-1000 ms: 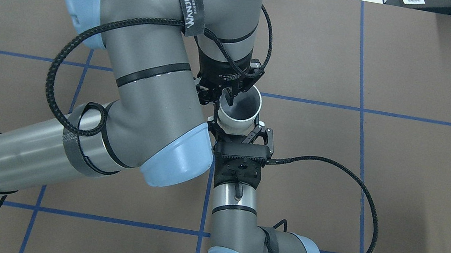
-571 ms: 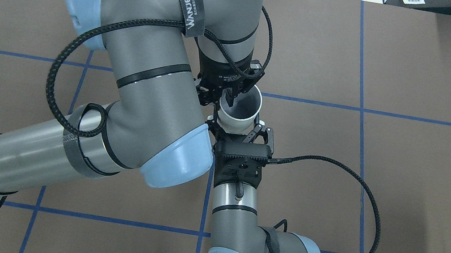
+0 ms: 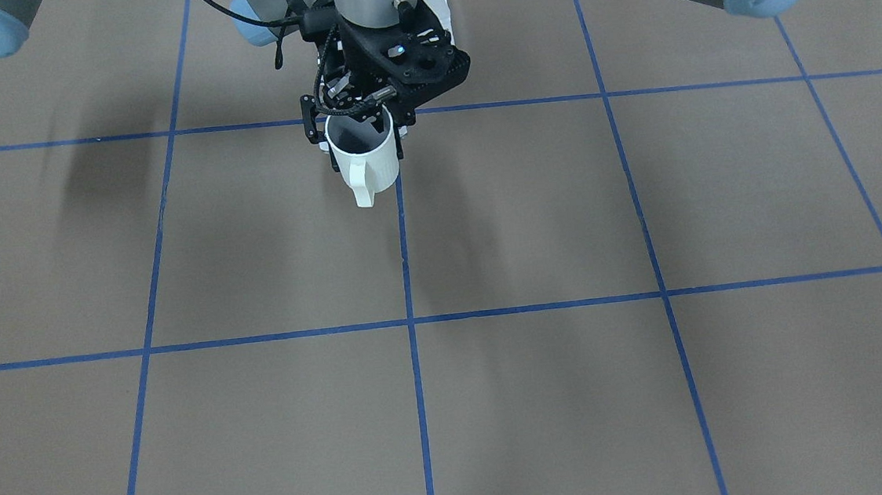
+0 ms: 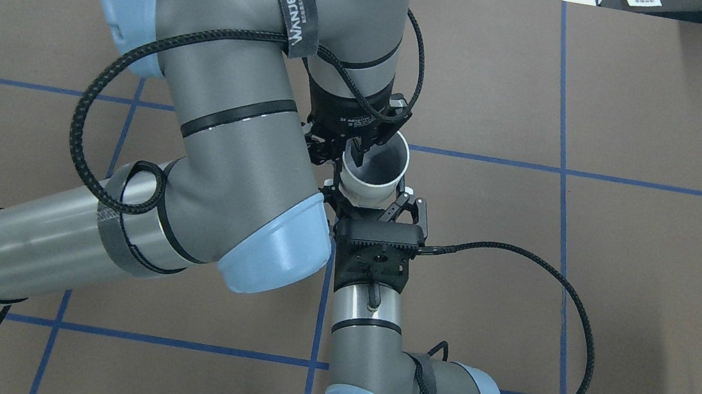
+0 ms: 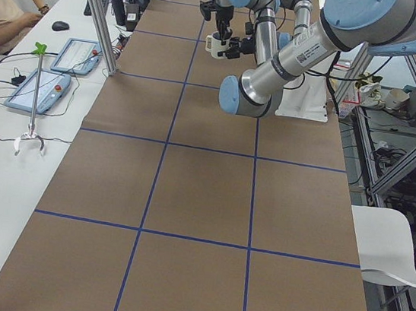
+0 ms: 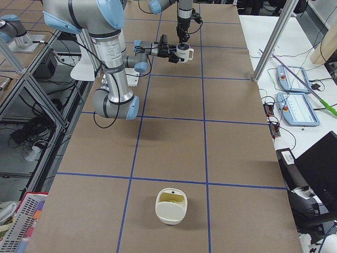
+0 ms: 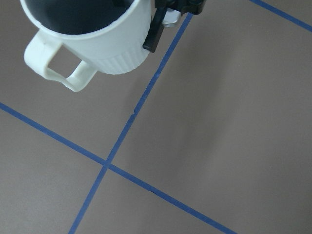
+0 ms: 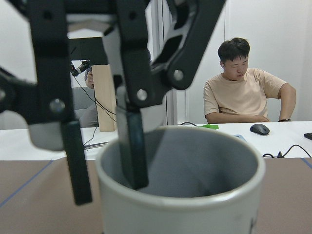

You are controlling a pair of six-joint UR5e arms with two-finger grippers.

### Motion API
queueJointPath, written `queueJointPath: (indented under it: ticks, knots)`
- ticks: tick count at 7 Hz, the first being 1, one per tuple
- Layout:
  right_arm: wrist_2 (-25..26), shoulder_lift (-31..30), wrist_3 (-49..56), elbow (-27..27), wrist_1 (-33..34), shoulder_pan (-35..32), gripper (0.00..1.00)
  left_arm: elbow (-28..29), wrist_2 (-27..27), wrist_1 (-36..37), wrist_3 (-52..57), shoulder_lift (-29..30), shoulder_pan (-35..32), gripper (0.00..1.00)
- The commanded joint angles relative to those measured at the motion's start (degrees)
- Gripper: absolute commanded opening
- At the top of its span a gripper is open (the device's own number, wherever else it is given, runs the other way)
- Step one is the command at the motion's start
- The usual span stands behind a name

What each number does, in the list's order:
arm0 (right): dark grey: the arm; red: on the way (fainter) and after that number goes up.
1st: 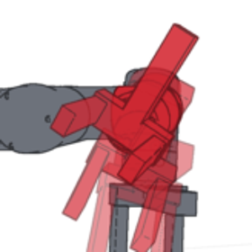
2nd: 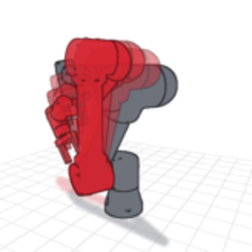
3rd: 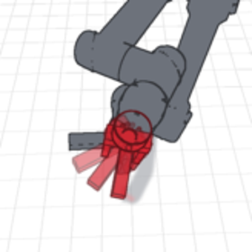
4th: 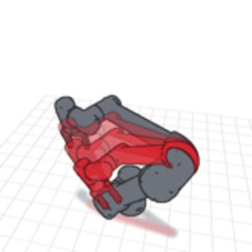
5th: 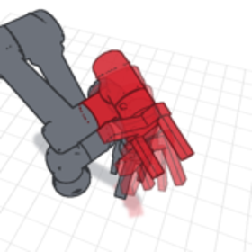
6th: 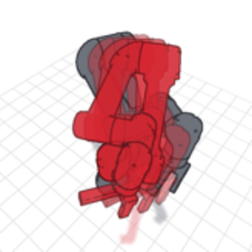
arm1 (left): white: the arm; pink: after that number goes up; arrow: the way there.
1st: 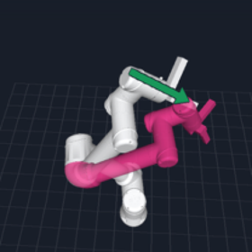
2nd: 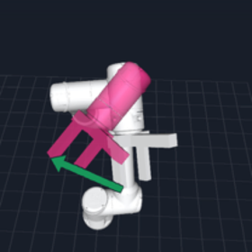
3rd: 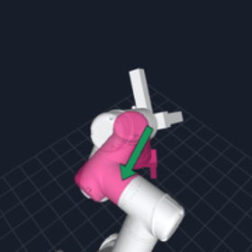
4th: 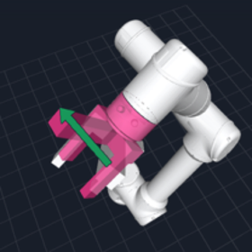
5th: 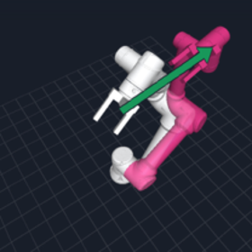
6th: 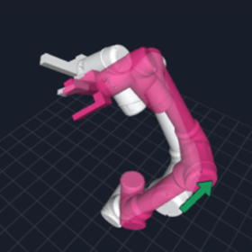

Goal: Left arm hands cup to right arm to dump lemon

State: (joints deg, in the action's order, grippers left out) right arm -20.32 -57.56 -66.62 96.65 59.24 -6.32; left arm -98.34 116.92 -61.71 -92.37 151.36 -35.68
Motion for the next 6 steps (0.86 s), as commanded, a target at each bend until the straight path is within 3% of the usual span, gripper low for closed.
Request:
queueJointPath:
  ticks: [1,3,4,5,6]
  knots:
    - [0.02,0.08,0.0,0.03,-0.09,-0.01,0.11,0.08,0.06,0.01,0.0,-0.01,0.0,0.32]
    - [0.02,0.08,0.0,0.03,-0.17,-0.01,0.12,-0.09,0.06,0.01,-0.52,0.07,0.0,0.0]
    - [0.02,-0.09,0.0,0.03,-0.18,0.08,0.21,-0.27,0.06,0.1,-0.53,0.16,0.0,0.0]
    - [0.02,-0.09,-0.09,-0.05,-0.18,0.08,0.51,-0.53,0.06,0.19,-0.53,0.16,0.0,0.0]
    - [0.11,-0.44,-0.26,-0.49,-0.26,0.51,1.0,-0.62,-0.03,0.19,-0.53,0.16,0.0,0.0]
